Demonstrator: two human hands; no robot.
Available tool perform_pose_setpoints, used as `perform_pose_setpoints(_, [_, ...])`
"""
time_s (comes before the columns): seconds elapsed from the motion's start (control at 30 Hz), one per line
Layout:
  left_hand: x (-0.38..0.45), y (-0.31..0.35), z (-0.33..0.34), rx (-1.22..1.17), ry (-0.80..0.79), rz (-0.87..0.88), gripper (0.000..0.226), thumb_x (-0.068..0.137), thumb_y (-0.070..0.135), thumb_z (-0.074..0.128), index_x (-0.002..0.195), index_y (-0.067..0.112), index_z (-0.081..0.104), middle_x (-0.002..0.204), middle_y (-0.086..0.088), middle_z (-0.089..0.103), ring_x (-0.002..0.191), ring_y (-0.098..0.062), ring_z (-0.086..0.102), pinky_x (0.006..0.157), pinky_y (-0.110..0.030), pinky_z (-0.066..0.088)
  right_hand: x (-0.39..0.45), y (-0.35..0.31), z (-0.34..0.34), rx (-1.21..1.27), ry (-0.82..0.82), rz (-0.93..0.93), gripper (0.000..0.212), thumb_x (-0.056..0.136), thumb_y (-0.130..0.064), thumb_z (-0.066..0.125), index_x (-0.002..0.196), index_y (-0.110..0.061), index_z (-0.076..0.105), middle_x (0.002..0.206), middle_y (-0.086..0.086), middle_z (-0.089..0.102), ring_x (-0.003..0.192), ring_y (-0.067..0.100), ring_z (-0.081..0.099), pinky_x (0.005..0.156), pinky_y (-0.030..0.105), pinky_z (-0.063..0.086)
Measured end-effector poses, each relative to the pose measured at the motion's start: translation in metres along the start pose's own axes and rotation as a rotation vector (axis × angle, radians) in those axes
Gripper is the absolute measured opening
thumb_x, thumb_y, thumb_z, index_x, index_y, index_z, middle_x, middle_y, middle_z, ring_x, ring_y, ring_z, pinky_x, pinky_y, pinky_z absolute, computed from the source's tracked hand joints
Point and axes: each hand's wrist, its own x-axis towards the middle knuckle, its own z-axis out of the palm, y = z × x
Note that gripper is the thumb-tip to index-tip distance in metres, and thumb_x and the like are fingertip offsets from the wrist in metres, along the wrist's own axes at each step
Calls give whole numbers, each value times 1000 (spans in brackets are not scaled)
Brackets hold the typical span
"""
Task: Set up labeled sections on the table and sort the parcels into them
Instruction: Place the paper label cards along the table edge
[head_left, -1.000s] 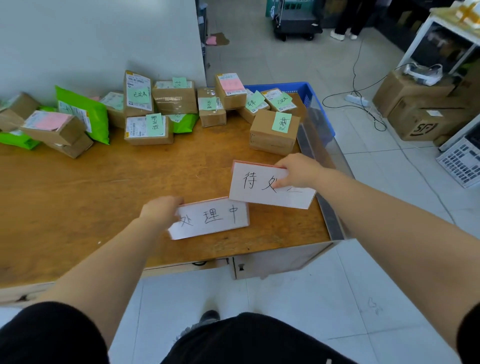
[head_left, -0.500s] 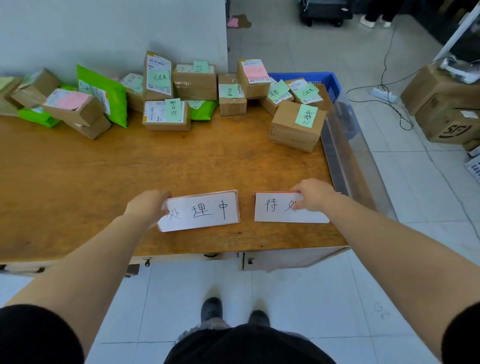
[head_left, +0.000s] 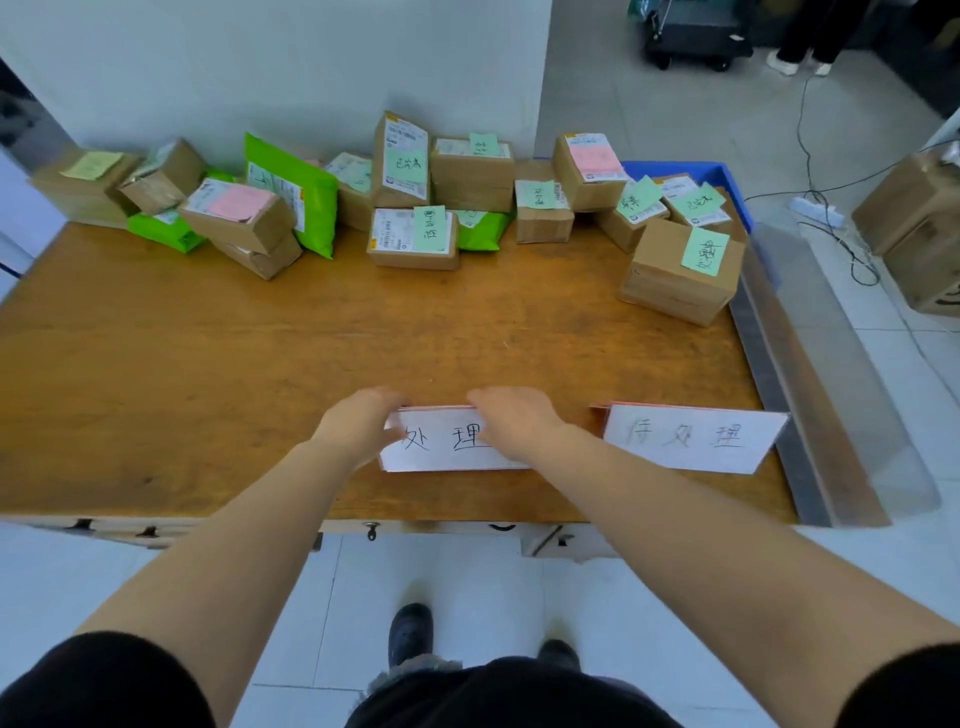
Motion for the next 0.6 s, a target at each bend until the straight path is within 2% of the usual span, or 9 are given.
perform_pose_setpoints(0.07, [-3,-22,-2,-3,-4,4,36,88,25,60,123,16,53,122,-3,58,110,-22,54,87,-35,47,13,-18,2,20,42,3,28,91,-30,57,113,-15,50,108,5,63,95,27,60,62,31,42])
perform_pose_setpoints(0.17, [-9,-57,-6,-76,-4,6,42,86,26,62,126,17,52,128,-2,56,115,-21,52,91,-33,44,27,-42,1,34,45,-19,29,91,-35,57,114,-17,53,106,3,66,93,24,61,59,28,39])
perform_pose_setpoints(0.3, [-14,-94,-12,-218,-60,-40,63,78,27,72,134,19,45,136,0,51,123,-20,47,99,-34,40,35,-62,-9,74,82,33,34,88,-40,58,119,-25,55,111,-1,66,95,21,59,64,28,40])
perform_pose_setpoints(0.4, [-15,-103,-16,-293,-38,-61,74,73,24,76,137,18,39,131,-2,54,119,-21,50,97,-36,44,32,-63,-29,93,122,70,32,86,-42,60,115,-28,59,111,-5,65,95,19,57,65,28,37])
perform_pose_setpoints(0.5, [-13,-100,-21,-325,2,-6,68,74,25,76,132,15,43,124,-2,59,110,-19,55,90,-33,47,20,-51,-50,144,157,127,33,83,-42,64,114,-28,60,112,-5,65,100,20,57,69,29,39])
perform_pose_setpoints(0.6, [-11,-87,-22,-243,-23,42,64,76,30,73,131,15,45,130,-2,55,117,-20,52,95,-35,46,3,-29,-69,212,184,187,35,82,-38,67,113,-25,61,114,-3,64,104,21,56,75,32,44])
